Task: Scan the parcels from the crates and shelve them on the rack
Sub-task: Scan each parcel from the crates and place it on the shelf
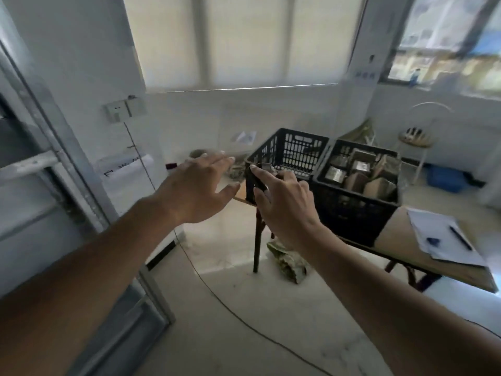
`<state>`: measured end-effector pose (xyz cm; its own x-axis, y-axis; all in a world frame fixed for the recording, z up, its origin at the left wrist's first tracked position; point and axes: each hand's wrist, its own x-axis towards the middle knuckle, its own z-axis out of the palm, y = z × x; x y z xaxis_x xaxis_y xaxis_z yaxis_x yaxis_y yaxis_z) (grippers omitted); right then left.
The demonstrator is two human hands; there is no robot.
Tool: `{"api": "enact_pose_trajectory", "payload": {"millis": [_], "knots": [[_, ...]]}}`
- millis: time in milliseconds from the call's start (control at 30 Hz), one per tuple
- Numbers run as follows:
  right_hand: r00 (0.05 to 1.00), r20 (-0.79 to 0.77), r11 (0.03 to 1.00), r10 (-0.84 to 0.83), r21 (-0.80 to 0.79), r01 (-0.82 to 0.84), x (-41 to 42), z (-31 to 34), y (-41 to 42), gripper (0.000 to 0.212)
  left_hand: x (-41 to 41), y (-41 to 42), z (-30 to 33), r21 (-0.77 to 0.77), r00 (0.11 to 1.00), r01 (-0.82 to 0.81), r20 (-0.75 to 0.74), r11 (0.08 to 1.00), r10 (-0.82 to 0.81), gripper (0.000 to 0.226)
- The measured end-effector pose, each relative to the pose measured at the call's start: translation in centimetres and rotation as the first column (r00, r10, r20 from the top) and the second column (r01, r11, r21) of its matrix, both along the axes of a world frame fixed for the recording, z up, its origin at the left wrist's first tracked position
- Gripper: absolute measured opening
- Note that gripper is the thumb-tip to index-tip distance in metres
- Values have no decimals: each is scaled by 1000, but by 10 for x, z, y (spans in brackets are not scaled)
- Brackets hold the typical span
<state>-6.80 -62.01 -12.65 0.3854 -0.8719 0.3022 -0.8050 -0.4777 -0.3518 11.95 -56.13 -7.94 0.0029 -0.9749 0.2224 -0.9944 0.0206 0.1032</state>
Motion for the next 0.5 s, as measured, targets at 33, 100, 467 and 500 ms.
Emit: {"api": "enact_pose_trajectory", "payload": {"millis": [33, 100, 467, 500], "knots": [[1000, -6, 1000, -25, 1, 25, -22, -2, -8, 55, -20, -14, -4, 2, 1000, 23, -5, 1000, -23, 69], [998, -19, 998, -66, 10, 66, -66, -7, -23, 55, -60, -40, -12, -1, 998, 60, -32, 998, -60, 68], [967, -37, 965, -251, 65, 252, -247, -36, -104, 57, -230, -168, -47, 61, 950, 295, -129, 954, -285, 68], [959, -54, 958, -277, 59, 280, -257, -39, -113, 57, -240, -180, -50, 76, 943, 316, -137, 946, -304, 68]]}}
